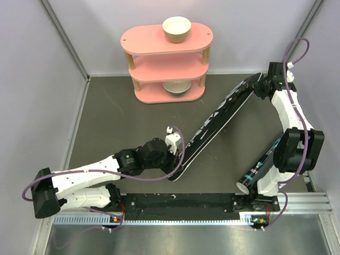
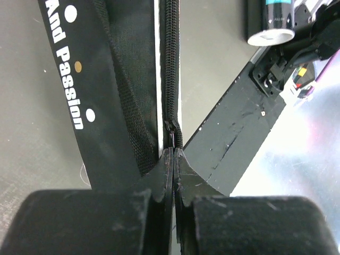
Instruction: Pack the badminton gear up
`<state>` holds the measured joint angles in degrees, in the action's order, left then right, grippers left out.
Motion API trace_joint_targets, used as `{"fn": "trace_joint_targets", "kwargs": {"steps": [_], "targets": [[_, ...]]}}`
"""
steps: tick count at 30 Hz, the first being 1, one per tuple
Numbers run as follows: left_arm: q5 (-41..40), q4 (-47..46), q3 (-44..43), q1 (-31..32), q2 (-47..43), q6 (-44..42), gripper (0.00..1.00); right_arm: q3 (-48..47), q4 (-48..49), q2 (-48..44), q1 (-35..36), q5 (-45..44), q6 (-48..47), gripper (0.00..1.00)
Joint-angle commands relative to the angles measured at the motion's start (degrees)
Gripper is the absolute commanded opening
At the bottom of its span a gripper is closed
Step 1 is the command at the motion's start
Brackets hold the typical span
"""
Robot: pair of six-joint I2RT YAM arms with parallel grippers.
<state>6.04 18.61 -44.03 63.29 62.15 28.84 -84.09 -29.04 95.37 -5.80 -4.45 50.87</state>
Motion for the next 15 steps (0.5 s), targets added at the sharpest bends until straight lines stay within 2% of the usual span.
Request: {"fn": "trace_joint_targets", "kwargs": {"steps": [1, 9, 15], "targets": [[4.15, 8.72, 5.34, 1.49, -5.89, 4.64, 0.0, -5.72, 7.33, 3.15, -2.99, -9.53, -0.51, 0.0], [3.01, 11.1, 8.88, 1.49, -12.75, 7.2, 0.0, -8.54, 6.54, 5.97, -2.99, -7.6, -2.79, 0.0], [6.17, 5.74, 5.11, 1.49, -9.25, 6.15, 0.0, -7.05, 7.42, 2.81, -0.35, -8.03, -9.21, 0.0]]}}
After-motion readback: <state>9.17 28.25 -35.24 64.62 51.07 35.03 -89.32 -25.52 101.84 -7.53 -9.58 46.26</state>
